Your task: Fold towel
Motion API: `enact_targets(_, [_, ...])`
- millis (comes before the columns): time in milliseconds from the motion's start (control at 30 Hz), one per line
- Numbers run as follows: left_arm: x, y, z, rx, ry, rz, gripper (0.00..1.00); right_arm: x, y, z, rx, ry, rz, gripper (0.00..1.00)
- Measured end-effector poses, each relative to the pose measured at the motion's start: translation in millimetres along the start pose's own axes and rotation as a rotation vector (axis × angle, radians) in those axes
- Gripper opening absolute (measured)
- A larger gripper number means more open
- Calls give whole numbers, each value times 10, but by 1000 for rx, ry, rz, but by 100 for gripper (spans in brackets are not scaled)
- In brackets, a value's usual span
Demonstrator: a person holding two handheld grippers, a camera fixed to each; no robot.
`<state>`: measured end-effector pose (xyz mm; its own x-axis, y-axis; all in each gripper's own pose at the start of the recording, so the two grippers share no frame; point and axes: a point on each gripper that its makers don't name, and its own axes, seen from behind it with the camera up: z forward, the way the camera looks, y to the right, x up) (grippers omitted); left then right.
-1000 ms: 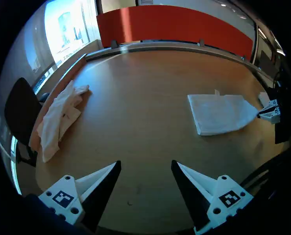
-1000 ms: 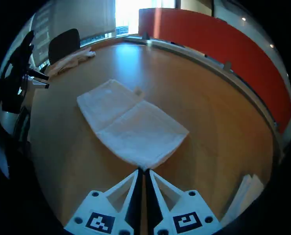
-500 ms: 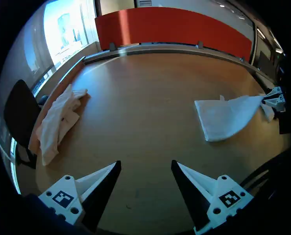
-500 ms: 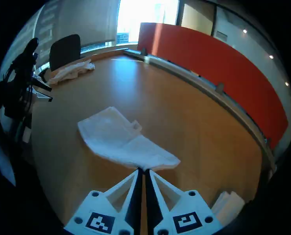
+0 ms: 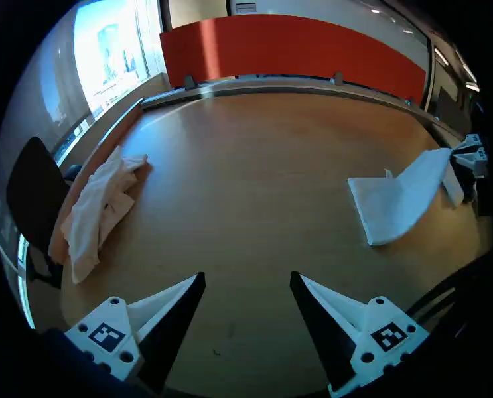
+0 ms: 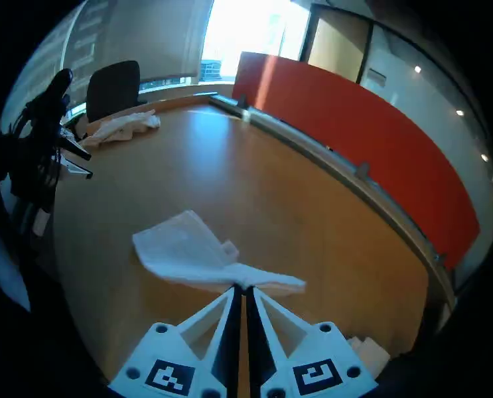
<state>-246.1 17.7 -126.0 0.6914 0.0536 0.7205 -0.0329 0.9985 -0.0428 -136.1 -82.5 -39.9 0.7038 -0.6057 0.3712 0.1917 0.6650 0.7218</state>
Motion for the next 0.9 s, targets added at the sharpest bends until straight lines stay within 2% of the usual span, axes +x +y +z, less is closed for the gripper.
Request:
enact_targets(200, [2, 19, 14, -1, -2, 3, 95, 81, 63, -66, -9, 15, -6, 5])
enact_targets(400, [7, 45, 30, -4, -1, 3, 95, 73, 26, -36, 2, 12, -14, 5])
enact_targets(900, [24, -13, 22, 3, 5, -4, 95, 252, -390, 225, 94, 31, -56, 5])
